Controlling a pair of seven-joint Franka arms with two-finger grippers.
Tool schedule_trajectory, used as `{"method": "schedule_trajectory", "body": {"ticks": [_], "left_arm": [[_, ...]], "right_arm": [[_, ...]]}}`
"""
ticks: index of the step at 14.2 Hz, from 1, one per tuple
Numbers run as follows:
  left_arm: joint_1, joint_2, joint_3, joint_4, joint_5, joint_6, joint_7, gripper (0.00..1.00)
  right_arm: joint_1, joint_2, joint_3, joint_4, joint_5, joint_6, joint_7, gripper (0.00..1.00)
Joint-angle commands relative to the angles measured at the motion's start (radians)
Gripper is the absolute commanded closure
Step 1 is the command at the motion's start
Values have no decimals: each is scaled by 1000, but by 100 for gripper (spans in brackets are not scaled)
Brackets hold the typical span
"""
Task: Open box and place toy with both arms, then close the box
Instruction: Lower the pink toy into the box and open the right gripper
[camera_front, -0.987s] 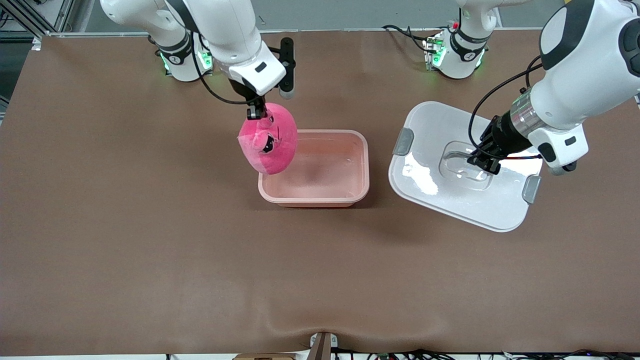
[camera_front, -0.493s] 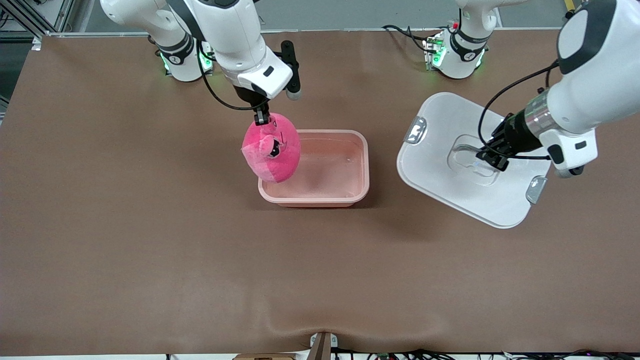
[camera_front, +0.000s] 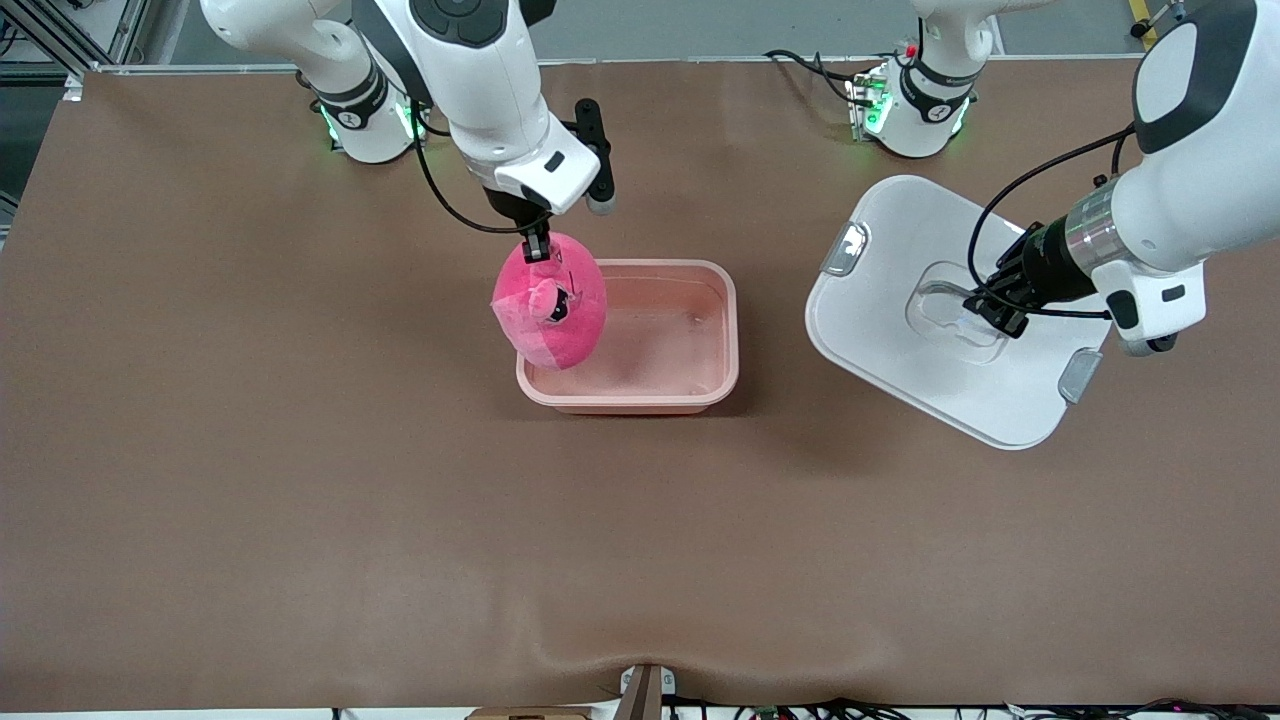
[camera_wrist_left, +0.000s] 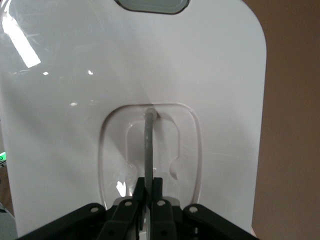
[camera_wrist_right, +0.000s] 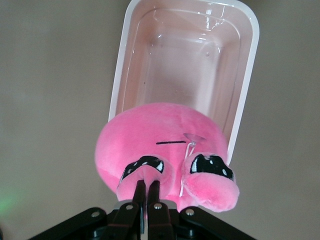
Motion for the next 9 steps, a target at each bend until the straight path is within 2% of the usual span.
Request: {"method": "schedule_trajectory", "body": {"ticks": [1, 9], "left_arm": [[3, -8, 0, 7, -23, -35, 14, 100], [-6, -3, -7, 6, -42, -51, 11, 100]], "right_arm": [[10, -4, -5, 2, 2, 6, -1, 100], [11, 12, -3, -10, 2, 55, -4, 100]]}}
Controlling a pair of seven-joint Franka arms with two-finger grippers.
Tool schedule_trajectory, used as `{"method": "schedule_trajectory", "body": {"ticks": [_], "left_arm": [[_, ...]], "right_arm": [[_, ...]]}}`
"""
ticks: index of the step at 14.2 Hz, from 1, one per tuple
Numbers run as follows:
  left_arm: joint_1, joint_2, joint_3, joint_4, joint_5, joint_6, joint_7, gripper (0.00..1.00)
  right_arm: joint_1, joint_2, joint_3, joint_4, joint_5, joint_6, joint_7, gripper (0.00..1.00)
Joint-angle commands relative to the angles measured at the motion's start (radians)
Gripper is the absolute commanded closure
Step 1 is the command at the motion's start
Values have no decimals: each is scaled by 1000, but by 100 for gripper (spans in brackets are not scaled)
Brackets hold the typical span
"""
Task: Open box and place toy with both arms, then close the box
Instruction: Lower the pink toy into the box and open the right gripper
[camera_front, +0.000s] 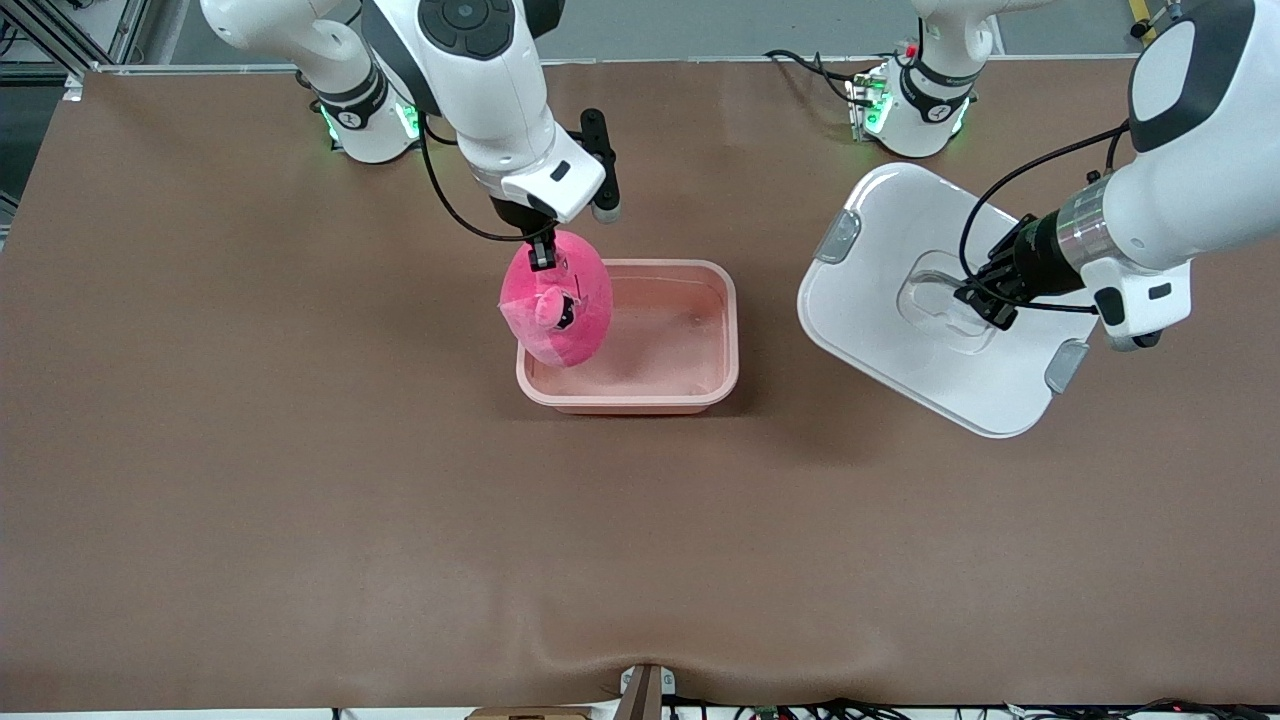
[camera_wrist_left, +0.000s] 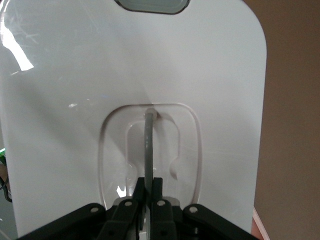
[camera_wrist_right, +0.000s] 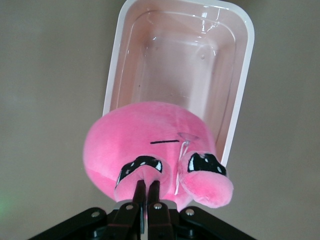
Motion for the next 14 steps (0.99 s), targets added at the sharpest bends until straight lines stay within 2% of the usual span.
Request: {"method": "schedule_trajectory", "body": {"ticks": [1, 11, 14], "left_arm": [[-6, -2, -2, 6, -19, -27, 11, 100], [-9, -2, -19, 3, -19, -38, 3, 100], [-9, 0, -20, 3, -19, -44, 3, 100]], "right_arm": [[9, 1, -4, 0, 2, 20, -7, 100], [13, 13, -5, -2, -9, 62, -16, 98], [7, 18, -5, 0, -12, 71, -37, 5]]}}
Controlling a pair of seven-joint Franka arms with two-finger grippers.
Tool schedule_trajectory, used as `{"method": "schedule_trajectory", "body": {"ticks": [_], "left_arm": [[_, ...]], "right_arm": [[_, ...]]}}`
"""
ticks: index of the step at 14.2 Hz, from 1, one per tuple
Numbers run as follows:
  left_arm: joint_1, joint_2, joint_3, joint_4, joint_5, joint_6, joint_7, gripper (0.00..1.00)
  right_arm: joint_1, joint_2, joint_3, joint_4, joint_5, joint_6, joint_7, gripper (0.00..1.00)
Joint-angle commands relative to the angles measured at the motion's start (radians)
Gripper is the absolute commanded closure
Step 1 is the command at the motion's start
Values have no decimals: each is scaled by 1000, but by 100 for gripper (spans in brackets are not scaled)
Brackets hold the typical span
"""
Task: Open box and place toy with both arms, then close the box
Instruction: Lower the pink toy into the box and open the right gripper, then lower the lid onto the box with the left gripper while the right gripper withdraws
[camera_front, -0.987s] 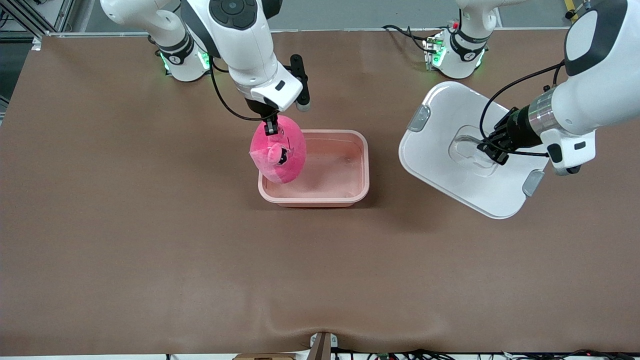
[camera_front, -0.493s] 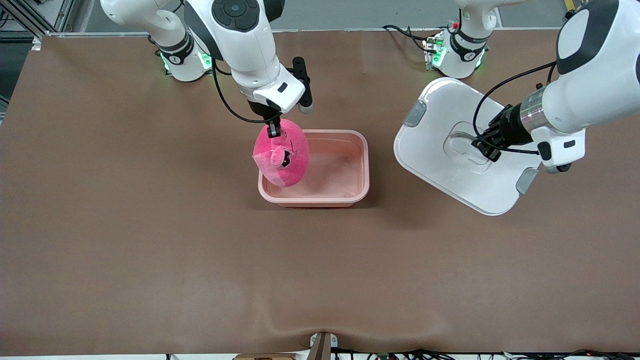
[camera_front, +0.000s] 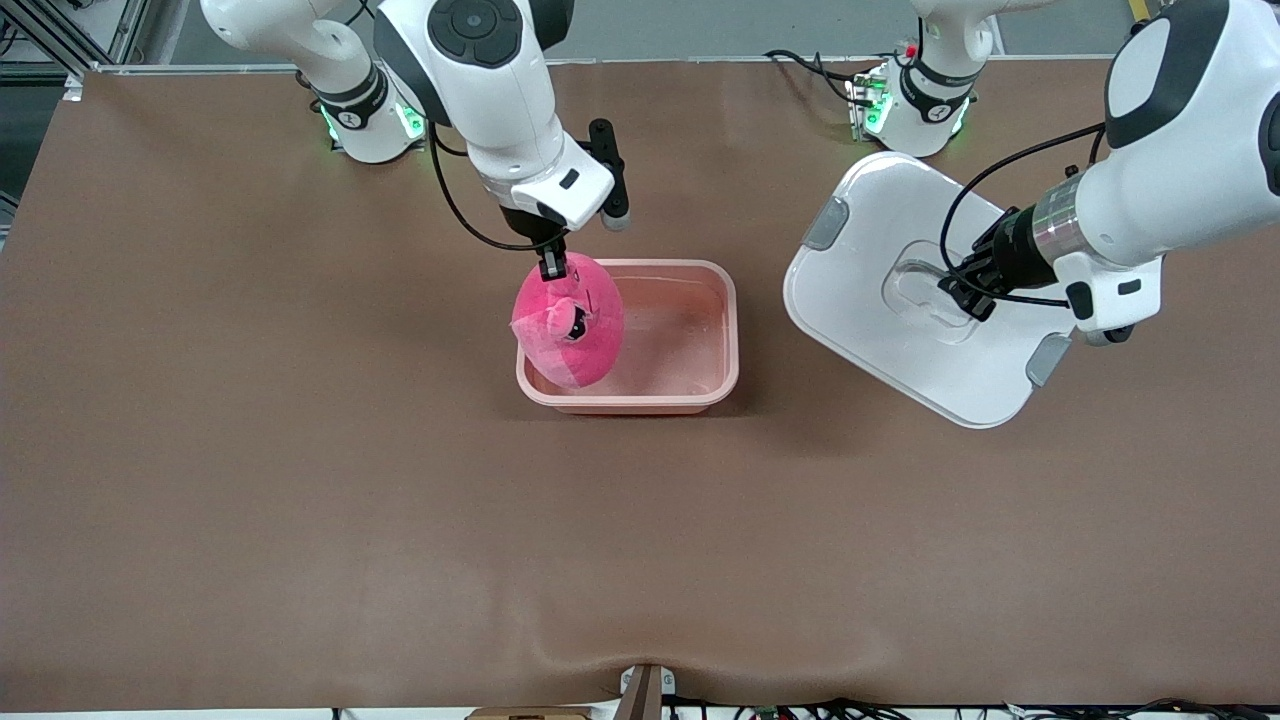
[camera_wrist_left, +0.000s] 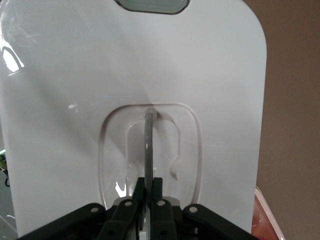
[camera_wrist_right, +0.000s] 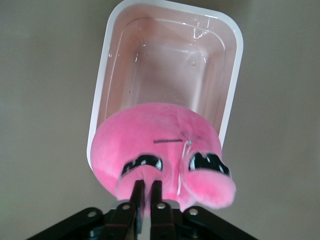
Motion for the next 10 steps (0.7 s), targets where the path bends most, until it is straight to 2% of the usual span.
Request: {"method": "schedule_trajectory", "body": {"ticks": [1, 2, 6, 8, 10], "left_arm": [[1, -1, -5, 6, -19, -20, 3, 100], [1, -1, -6, 6, -19, -20, 3, 100], [1, -1, -7, 6, -19, -25, 2, 100], [-13, -1, -11, 10, -25, -25, -13, 100], [-24, 0, -14, 11, -43, -22, -50, 100]], "right_arm": [[-1, -1, -6, 0, -10, 37, -99, 0], [-2, -1, -6, 0, -10, 45, -145, 0], [-30, -12, -12, 1, -8, -3, -108, 0], [-39, -16, -12, 4, -8, -49, -22, 0], [-51, -24, -16, 13, -10, -128, 149, 0]]}}
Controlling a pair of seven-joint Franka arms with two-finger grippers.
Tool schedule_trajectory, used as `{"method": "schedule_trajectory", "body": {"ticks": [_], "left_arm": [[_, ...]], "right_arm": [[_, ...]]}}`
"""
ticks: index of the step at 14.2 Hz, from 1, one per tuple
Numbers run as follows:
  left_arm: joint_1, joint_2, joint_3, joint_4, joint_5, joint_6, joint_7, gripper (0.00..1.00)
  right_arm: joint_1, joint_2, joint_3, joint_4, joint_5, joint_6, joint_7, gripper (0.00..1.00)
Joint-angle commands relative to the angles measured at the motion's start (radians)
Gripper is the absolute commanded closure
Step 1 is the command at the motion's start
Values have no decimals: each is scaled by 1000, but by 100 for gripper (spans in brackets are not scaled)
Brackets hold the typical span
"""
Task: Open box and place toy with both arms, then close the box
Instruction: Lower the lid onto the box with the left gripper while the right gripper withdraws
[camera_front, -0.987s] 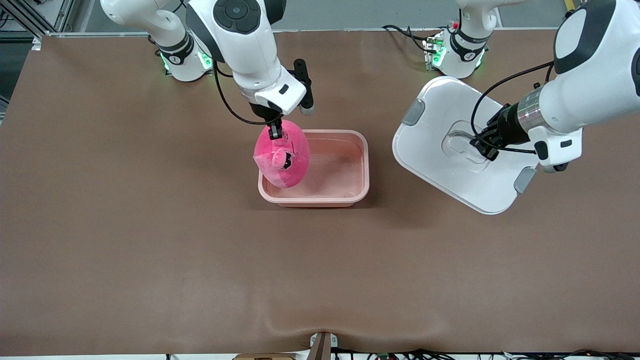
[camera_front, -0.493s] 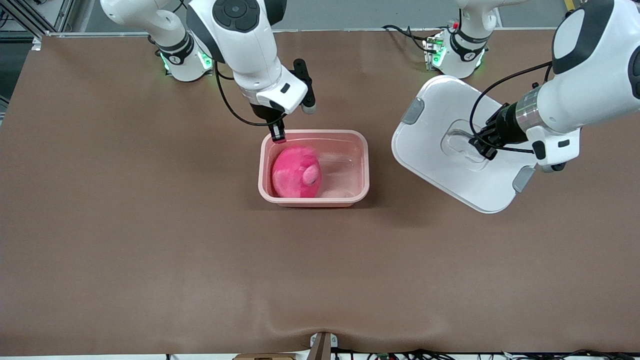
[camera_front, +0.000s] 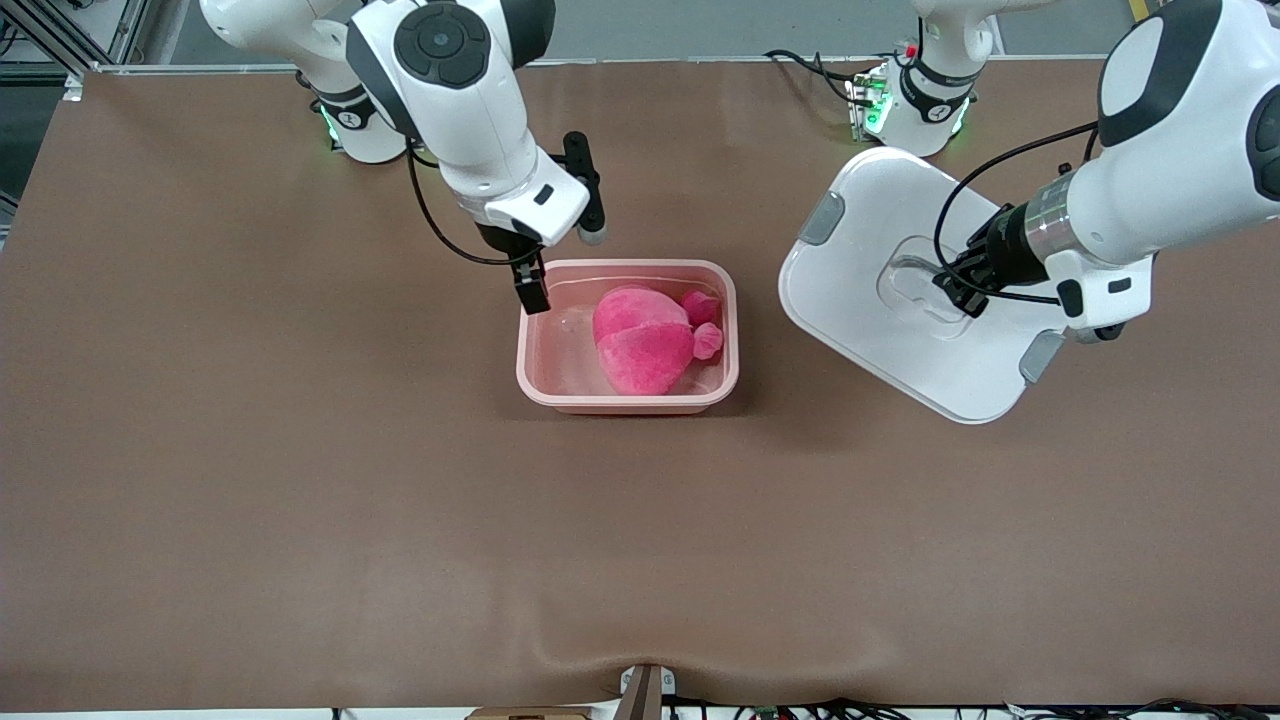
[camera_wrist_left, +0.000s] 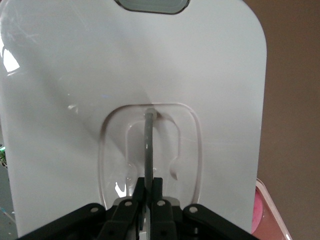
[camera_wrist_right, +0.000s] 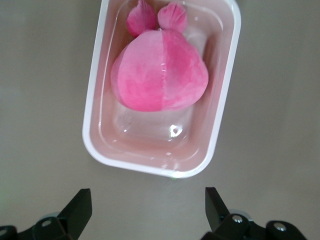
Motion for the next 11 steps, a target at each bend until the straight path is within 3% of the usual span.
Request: {"method": "schedule_trajectory", "body": {"ticks": [1, 5, 11], "left_arm": [[-17, 4, -13, 14, -42, -7, -59, 100], [-115, 24, -25, 14, -40, 82, -228, 100], [-258, 103, -22, 13, -28, 263, -482, 100]], "right_arm": [[-33, -21, 6, 17, -8, -111, 227, 0], [-68, -71, -4, 20, -11, -224, 473, 0], [-265, -122, -13, 22, 3, -238, 504, 0]]}}
